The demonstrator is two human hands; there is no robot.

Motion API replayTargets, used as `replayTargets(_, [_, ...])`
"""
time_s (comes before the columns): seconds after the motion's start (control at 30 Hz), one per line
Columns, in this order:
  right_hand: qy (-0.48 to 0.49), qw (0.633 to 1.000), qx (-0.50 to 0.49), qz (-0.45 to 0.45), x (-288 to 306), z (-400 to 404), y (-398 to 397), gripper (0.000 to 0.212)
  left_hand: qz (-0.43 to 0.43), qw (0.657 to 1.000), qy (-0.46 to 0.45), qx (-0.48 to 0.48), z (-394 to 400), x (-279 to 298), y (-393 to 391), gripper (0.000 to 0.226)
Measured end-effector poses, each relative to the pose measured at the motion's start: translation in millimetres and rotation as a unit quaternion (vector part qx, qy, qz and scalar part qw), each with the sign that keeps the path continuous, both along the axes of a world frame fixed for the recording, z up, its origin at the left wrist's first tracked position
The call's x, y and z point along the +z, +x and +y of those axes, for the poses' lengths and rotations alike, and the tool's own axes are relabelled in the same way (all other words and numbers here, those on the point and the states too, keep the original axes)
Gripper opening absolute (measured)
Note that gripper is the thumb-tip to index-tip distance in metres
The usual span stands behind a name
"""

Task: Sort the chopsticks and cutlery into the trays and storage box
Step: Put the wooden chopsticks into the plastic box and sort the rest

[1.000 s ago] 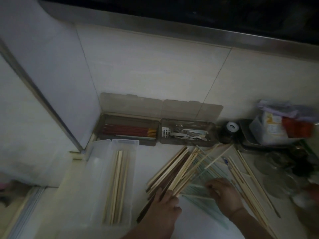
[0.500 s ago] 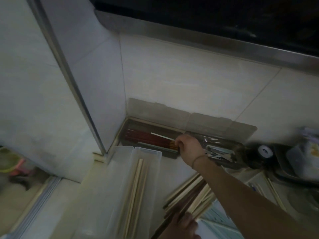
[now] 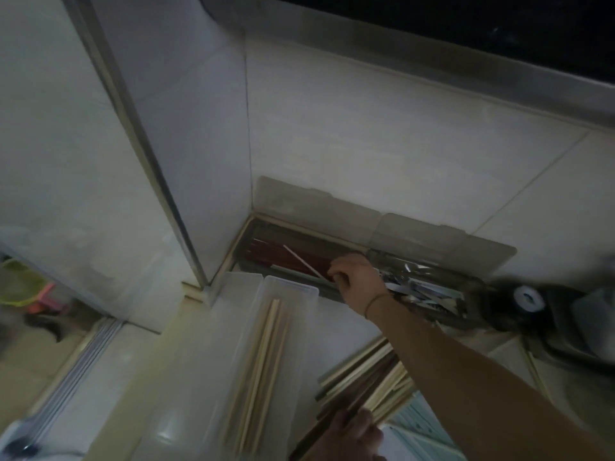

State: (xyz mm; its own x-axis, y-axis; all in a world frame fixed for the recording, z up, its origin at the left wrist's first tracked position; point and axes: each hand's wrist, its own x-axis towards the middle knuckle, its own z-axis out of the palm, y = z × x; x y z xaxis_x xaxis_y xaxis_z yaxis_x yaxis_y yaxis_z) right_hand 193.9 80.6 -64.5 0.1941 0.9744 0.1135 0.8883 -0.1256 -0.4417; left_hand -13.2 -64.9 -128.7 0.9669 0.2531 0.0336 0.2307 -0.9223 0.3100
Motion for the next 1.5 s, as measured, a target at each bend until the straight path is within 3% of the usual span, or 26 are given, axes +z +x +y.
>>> replayTargets(0.03, [0.051,0.998,-0.018,0.011,2,-14,1,0.016,0.065,0.997,-0.043,-0.013,1,1,0,0.019])
replayTargets(0.13, [0.142,0.984,-0.104,0.032,3,-77,9,0.014,0.005,0.999,0.024,-0.024,-5,2,6,0.018])
replayTargets(0.27, [0.131,0.963,-0.235,0.002,-7,-198,21,0.025,-0.017,0.997,0.070,-0.011,-6,3,6,0.015])
replayTargets(0.37, [0.095,0.959,-0.254,-0.079,-21,-281,6,0.025,0.011,0.998,0.059,-0.006,-8,6,3,0.021])
replayTargets(0.47, [0.090,0.964,-0.194,-0.161,-43,-335,-26,0.030,0.087,0.995,0.041,-0.009,-4,22,-1,0.028])
replayTargets(0.57, [0.064,0.960,-0.210,-0.176,-63,-356,-49,0.034,0.178,0.984,0.028,-0.004,-1,31,-5,0.073])
replayTargets(0.67, [0.062,0.947,-0.273,-0.157,-70,-359,-61,0.040,0.204,0.978,0.015,0.038,0,41,-6,0.080])
replayTargets(0.9, [0.056,0.942,-0.284,-0.172,-70,-366,-68,0.056,0.174,0.982,0.026,0.066,-1,46,-10,0.084])
replayTargets(1.0, [0.067,0.946,-0.277,-0.152,-60,-363,-68,0.043,0.180,0.982,0.012,0.065,-1,46,-10,0.084])
replayTargets(1.1, [0.060,0.948,-0.305,-0.064,-36,-346,-65,0.030,0.188,0.980,0.011,0.063,-2,47,-9,0.083])
replayTargets(1.23, [0.047,0.944,-0.322,0.054,-11,-296,-49,0.013,0.200,0.977,0.023,0.065,-1,48,-6,0.082])
replayTargets(1.37, [0.067,0.972,-0.212,0.074,3,-221,-35,0.027,0.180,0.981,0.029,0.057,3,53,-1,0.079])
replayTargets(1.5, [0.066,0.977,-0.188,0.070,25,-130,-28,0.015,0.146,0.986,0.034,0.076,4,40,-4,0.052])
